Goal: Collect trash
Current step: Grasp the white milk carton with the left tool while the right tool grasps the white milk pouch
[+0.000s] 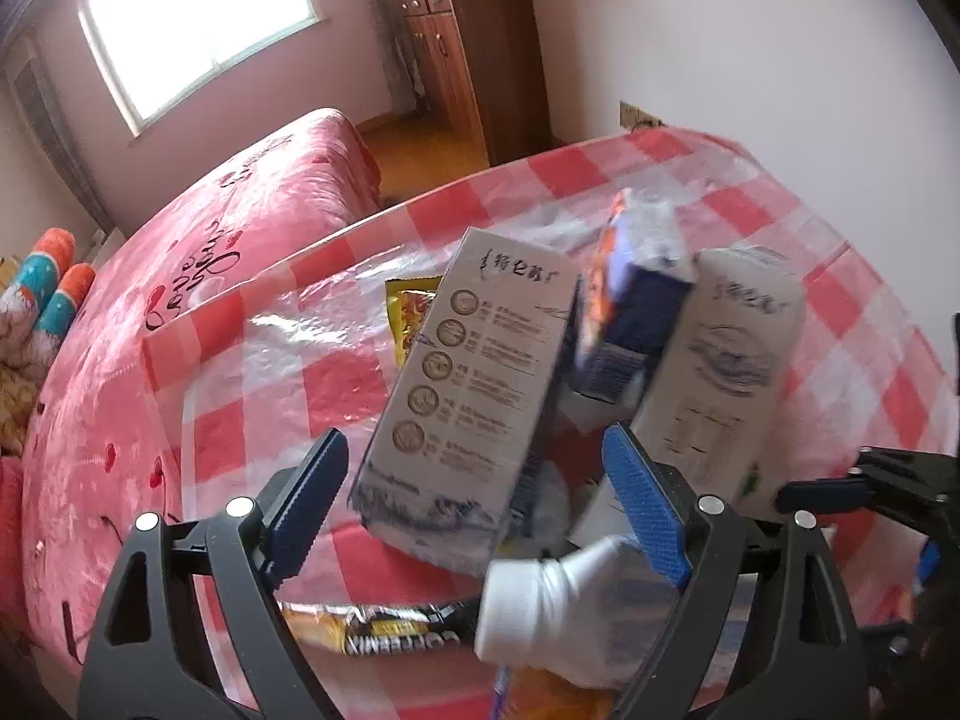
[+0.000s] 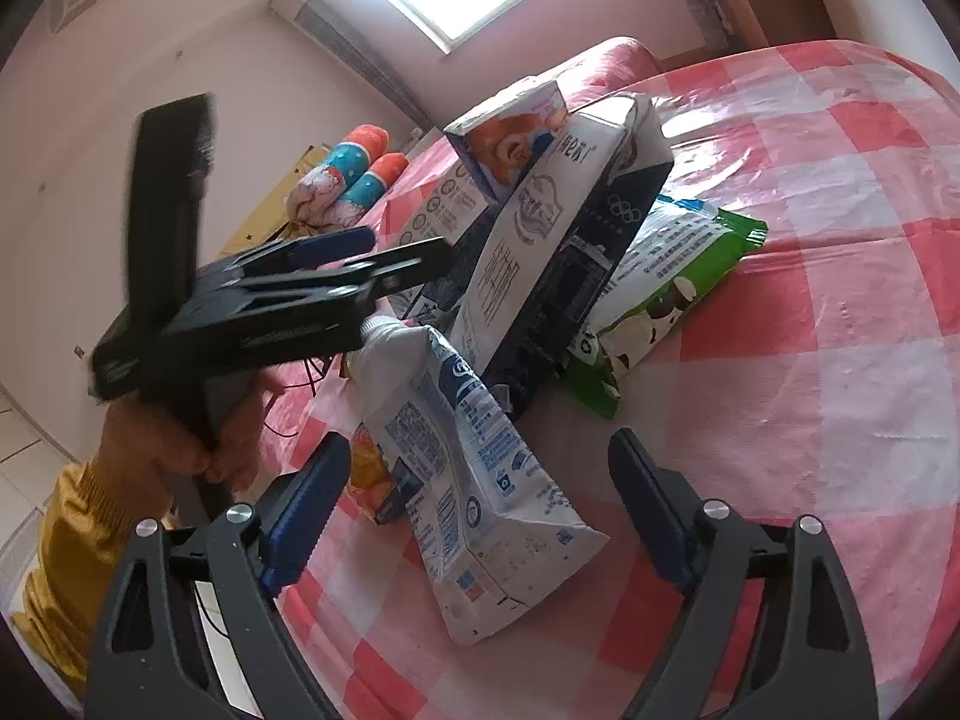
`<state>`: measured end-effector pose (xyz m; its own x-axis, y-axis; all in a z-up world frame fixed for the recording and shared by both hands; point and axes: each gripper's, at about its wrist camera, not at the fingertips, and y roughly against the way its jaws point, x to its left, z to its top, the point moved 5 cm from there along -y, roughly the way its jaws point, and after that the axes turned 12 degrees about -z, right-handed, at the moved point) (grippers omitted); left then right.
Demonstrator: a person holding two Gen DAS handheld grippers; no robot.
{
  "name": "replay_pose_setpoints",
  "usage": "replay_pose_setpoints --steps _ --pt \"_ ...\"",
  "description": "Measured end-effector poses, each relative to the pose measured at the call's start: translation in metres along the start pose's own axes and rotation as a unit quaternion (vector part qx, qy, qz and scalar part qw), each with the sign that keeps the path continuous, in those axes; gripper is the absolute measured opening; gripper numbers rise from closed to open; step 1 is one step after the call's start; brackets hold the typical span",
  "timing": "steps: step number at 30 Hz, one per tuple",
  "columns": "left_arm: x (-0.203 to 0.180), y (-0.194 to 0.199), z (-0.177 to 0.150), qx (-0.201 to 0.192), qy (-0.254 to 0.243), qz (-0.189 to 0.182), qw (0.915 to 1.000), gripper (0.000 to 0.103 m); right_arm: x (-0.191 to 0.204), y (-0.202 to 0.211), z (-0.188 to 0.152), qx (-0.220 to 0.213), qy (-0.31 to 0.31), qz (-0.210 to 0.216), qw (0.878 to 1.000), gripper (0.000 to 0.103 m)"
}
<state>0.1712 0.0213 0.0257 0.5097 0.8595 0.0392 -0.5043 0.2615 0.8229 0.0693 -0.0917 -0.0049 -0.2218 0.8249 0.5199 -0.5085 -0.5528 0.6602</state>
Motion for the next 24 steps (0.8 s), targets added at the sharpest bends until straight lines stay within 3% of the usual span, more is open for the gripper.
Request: replay_pose_setpoints --steps 11,14,24 --pt "0.022 -0.038 0.010 0.023 0.013 -0.013 0.9995 0.087 0.007 -0.014 -0.002 0.018 0.000 0.001 1.000 0.086" --pt "0.020 -0.045 0.008 0.028 0.018 -0.018 0.9993 0.071 0.007 -0.017 -0.003 0.021 0.004 0.004 1.000 0.086" --pt "0.006 -0.016 -0.014 0.017 0.046 -0.019 0.9986 0.067 0.020 -0.022 -0.008 0.032 0.027 0.002 0.999 0.086"
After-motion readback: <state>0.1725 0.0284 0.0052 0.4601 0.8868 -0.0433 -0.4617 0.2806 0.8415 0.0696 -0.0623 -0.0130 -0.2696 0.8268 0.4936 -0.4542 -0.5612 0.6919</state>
